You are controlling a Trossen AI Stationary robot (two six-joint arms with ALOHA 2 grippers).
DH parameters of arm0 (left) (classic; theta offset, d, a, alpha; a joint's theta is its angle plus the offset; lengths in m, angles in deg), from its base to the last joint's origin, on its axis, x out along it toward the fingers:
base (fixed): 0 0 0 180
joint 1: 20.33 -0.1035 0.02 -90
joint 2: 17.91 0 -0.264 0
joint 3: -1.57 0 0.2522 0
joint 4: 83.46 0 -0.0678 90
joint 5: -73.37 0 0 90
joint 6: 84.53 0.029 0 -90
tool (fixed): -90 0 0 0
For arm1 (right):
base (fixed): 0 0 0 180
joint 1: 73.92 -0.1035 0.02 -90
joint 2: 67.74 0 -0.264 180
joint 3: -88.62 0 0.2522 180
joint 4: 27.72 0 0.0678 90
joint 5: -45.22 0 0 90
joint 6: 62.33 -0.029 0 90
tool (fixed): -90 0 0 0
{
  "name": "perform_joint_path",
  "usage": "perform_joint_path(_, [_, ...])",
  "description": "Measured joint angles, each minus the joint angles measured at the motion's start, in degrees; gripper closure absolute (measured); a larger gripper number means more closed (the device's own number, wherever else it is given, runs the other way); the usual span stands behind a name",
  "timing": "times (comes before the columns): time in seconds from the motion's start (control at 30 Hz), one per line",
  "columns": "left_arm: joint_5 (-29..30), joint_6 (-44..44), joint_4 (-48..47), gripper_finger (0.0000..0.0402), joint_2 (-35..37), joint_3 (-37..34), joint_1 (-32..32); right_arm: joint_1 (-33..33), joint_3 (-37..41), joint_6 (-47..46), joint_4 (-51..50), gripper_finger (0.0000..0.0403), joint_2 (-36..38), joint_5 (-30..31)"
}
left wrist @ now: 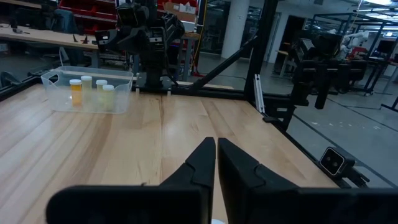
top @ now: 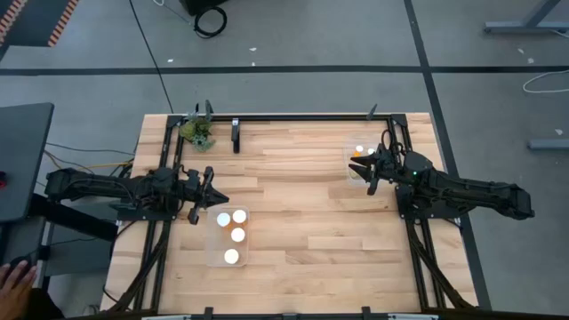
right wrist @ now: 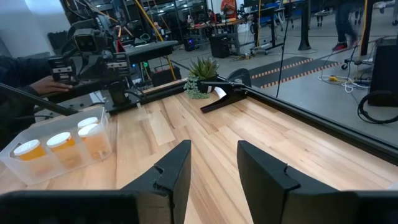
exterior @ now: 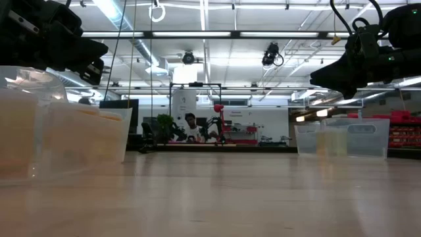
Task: Pick and place medicine bottles into bin by pill shape (circle, oval)
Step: Return to Home Position
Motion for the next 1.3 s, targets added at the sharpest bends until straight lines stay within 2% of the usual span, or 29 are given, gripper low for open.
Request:
perform_joint_path(0.37, [0.01,-0.02,-0.02,0.0365,-0.01,0.0,0.02,0.0,0.0,0.0,-0.02,0.0266,-0.02,0.02])
perform_joint_path(0.7, [0.01,0.0,0.0,0.0378,-0.01,0.0,0.02,0.0,0.0,0.0,-0.01,0.0266,0.0,0.02])
perform_joint_path(1.0, [0.0,-0.01,0.0,0.0365,-0.01,0.0,0.01,0.0,0.0,0.0,-0.02,0.0266,-0.02,0.02])
perform_joint_path(1.3, [0.02,0.0,0.0,0.0378,-0.02,0.0,0.01,0.0,0.0,0.0,0.0,0.0266,-0.01,0.02])
